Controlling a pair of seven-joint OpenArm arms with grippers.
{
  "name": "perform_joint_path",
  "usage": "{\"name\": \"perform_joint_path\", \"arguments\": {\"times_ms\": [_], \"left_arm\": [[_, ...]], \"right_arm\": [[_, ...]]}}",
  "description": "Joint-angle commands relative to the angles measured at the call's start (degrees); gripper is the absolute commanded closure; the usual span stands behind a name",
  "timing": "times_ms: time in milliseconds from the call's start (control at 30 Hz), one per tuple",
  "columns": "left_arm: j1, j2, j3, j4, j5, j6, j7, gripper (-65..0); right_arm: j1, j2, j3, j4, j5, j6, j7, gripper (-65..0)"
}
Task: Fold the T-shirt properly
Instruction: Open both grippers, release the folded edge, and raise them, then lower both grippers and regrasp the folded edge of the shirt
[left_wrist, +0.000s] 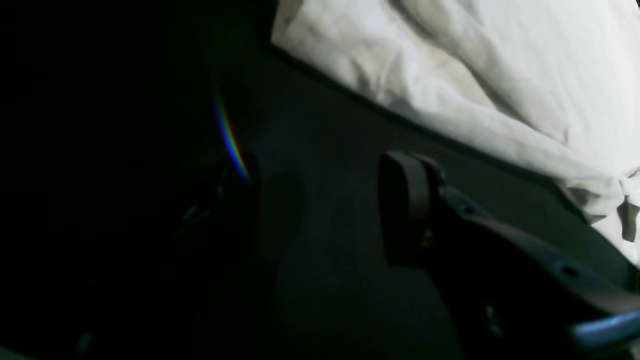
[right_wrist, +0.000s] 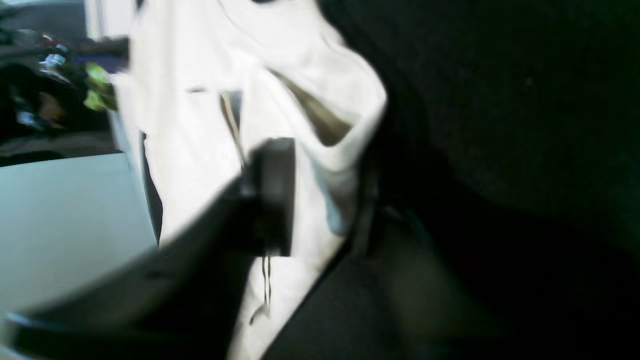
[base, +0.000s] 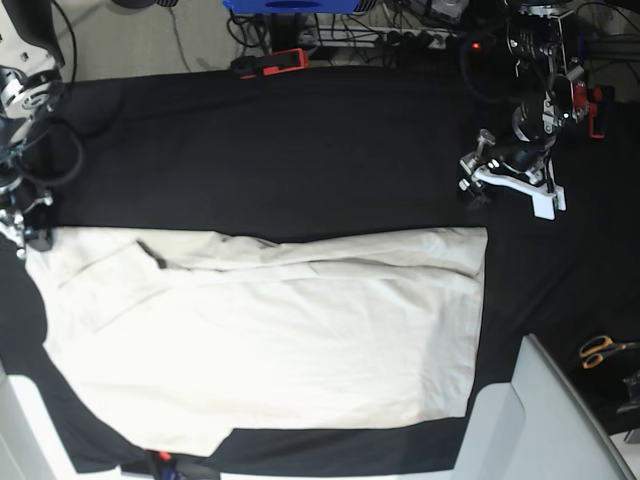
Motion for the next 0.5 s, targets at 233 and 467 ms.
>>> {"name": "perform_joint_path", "arguments": {"times_ms": [233,467], "left_arm": [[-0.35,0.16,-0.38,0.81,-6.02,-0.92,-1.31,-39.5],[-3.69,-0.28,-2.67,-5.17,-9.36,-0.92,-4.65,-50.4]], "right_arm": [[0.64,0.61,-0.05,0.19,0.54,0.31,-0.29,-0.2],[0.38,0.61,-0.05,0.19,0.54,0.31,-0.29,-0.2]]}}
